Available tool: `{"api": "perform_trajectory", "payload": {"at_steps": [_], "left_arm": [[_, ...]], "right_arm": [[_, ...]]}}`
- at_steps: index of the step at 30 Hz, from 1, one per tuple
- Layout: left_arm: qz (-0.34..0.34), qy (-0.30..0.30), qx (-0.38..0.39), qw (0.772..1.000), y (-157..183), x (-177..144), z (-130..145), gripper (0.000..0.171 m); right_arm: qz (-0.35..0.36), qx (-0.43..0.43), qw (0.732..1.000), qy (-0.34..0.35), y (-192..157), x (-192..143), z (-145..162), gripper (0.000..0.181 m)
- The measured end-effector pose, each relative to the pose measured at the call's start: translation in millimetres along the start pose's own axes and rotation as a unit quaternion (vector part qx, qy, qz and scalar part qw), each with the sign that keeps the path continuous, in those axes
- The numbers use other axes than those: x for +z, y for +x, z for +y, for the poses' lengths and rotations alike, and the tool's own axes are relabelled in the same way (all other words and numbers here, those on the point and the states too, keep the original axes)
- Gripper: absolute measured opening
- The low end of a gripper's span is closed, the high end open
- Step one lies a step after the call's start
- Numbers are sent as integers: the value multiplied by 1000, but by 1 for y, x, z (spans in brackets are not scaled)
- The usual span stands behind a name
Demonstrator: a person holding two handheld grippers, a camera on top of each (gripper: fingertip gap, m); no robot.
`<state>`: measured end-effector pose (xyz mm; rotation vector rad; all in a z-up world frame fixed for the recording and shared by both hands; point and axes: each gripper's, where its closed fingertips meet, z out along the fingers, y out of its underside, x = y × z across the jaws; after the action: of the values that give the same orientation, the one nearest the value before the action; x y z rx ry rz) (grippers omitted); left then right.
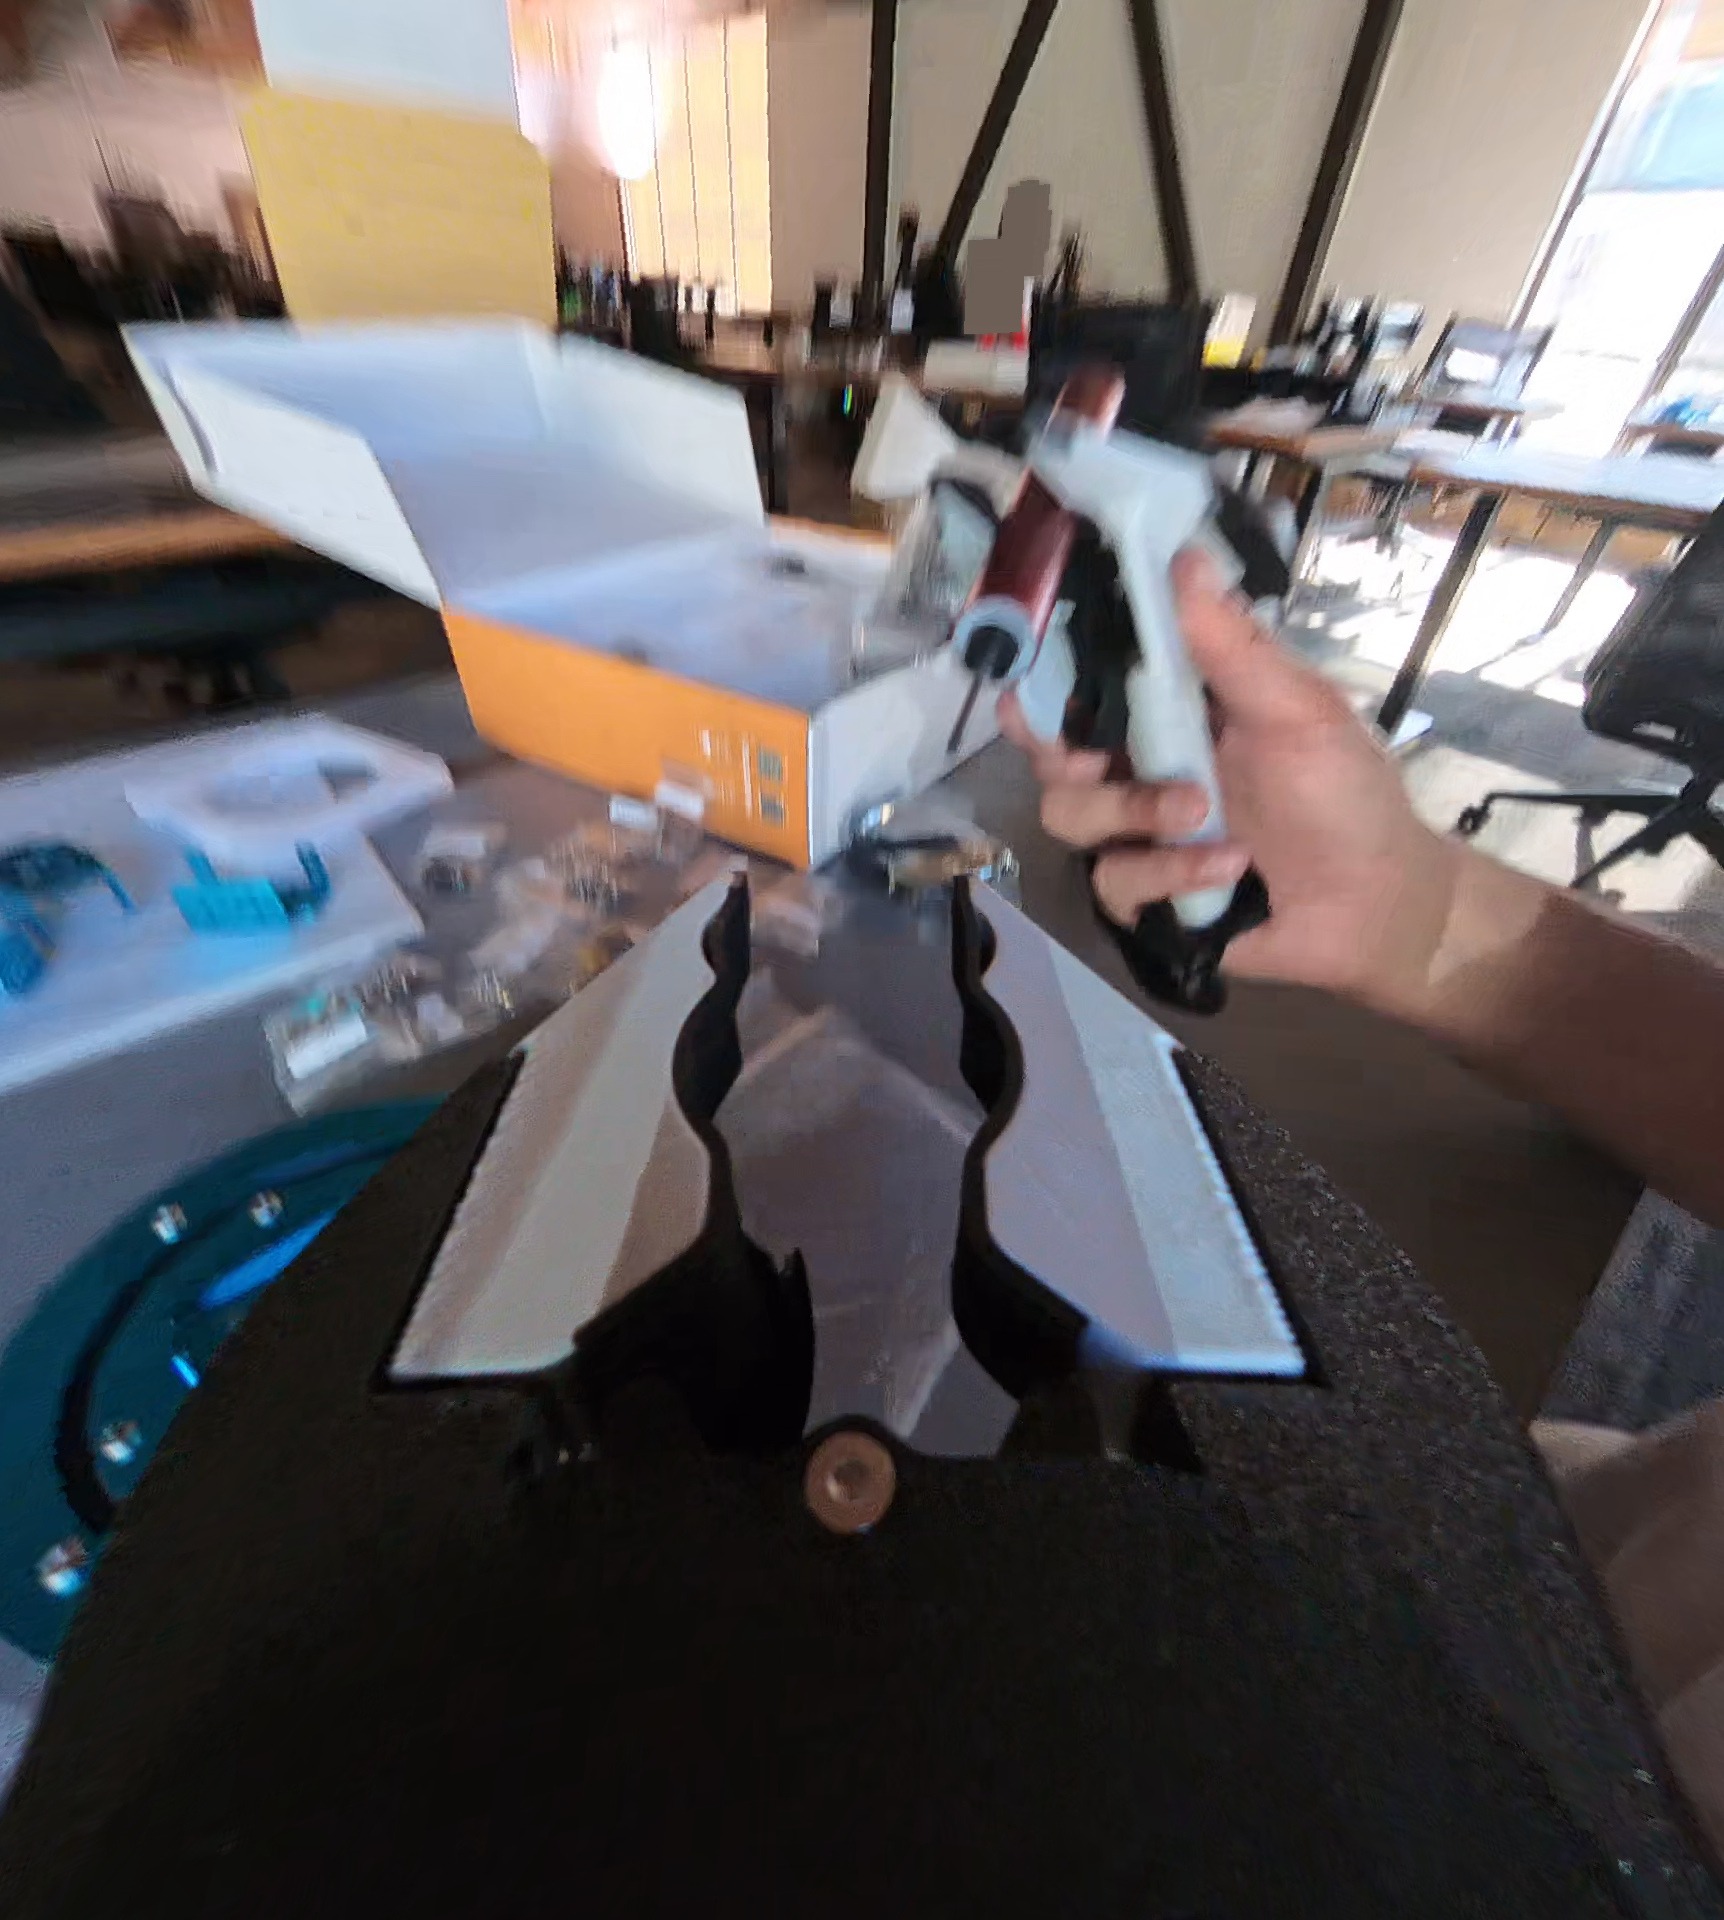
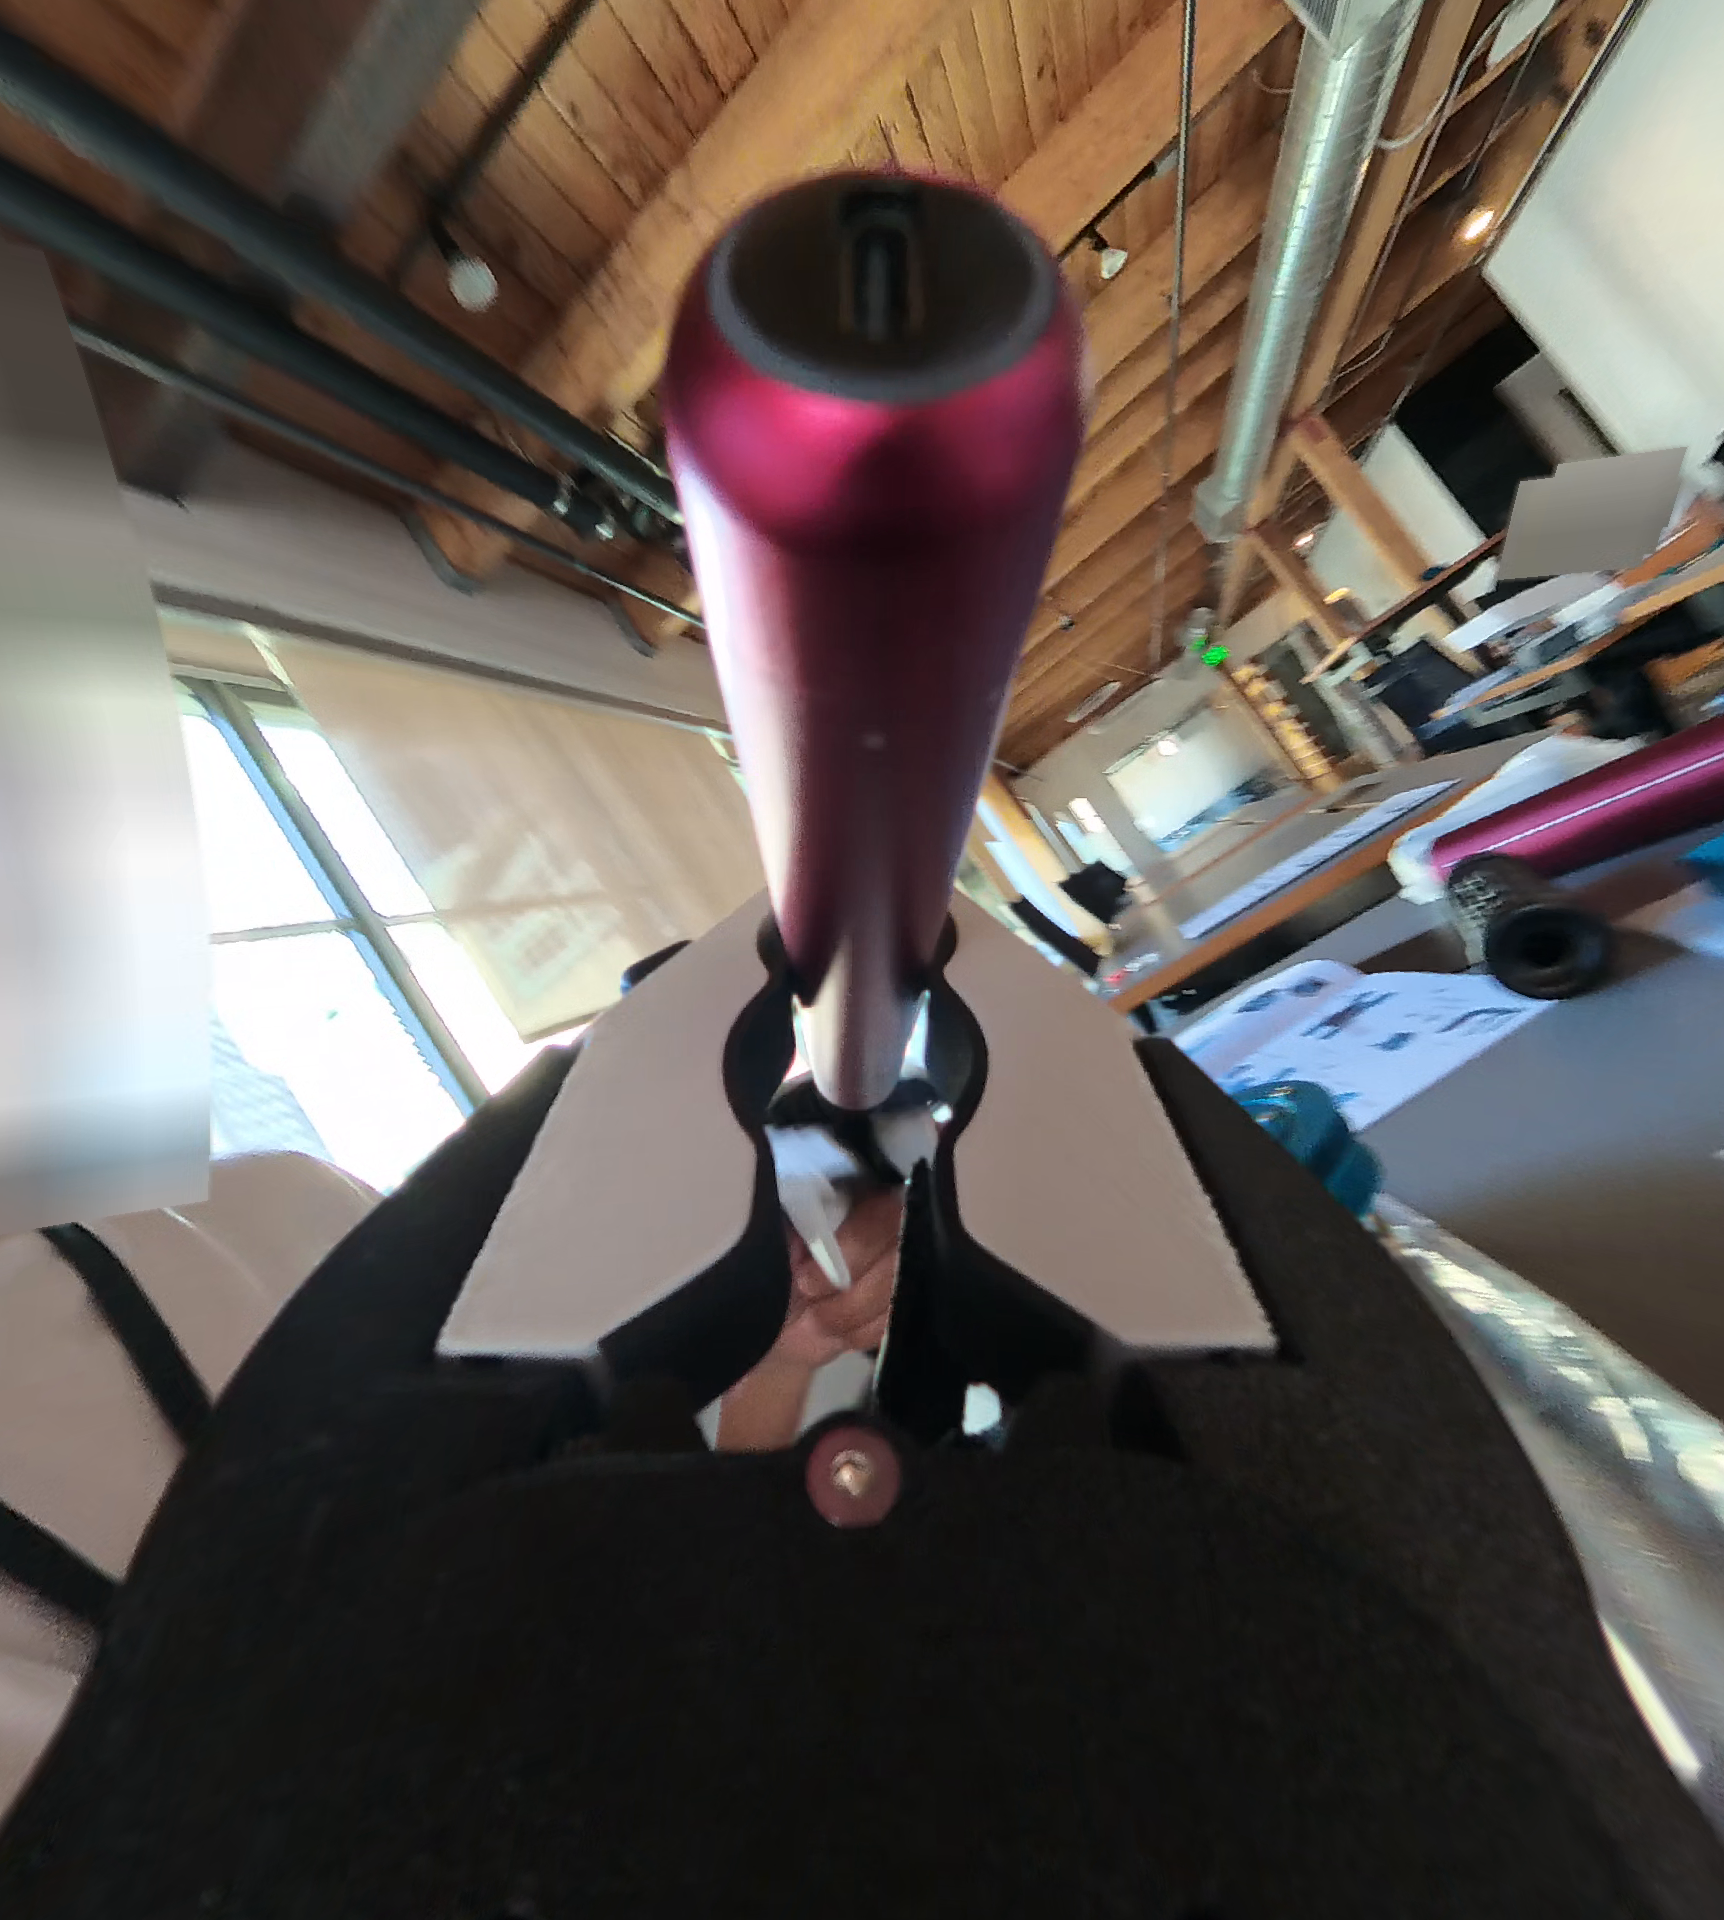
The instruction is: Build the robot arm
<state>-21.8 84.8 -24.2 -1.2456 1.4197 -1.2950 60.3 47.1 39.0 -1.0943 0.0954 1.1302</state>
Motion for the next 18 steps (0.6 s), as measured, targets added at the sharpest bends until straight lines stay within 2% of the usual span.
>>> {"api": "perform_trajectory", "payload": {"at_steps": [1,4,8,11,13,18], "left_arm": [[6,25,15,1000,3,-5,-11,39],[4,47,68,997,7,-10,-23,40],[44,52,57,996,18,-3,-24,39],[58,51,52,996,22,6,-23,31],[65,52,63,995,25,10,-22,17],[54,40,73,995,21,18,-15,9]], "right_arm": [[-4,12,1000,1,1,2,2,16],[-10,34,999,-2,4,6,10,16],[-23,61,998,-7,6,12,18,16],[-24,71,997,-14,8,16,25,16],[-24,73,997,-18,9,18,28,16],[-19,76,997,-18,13,16,28,16]]}}
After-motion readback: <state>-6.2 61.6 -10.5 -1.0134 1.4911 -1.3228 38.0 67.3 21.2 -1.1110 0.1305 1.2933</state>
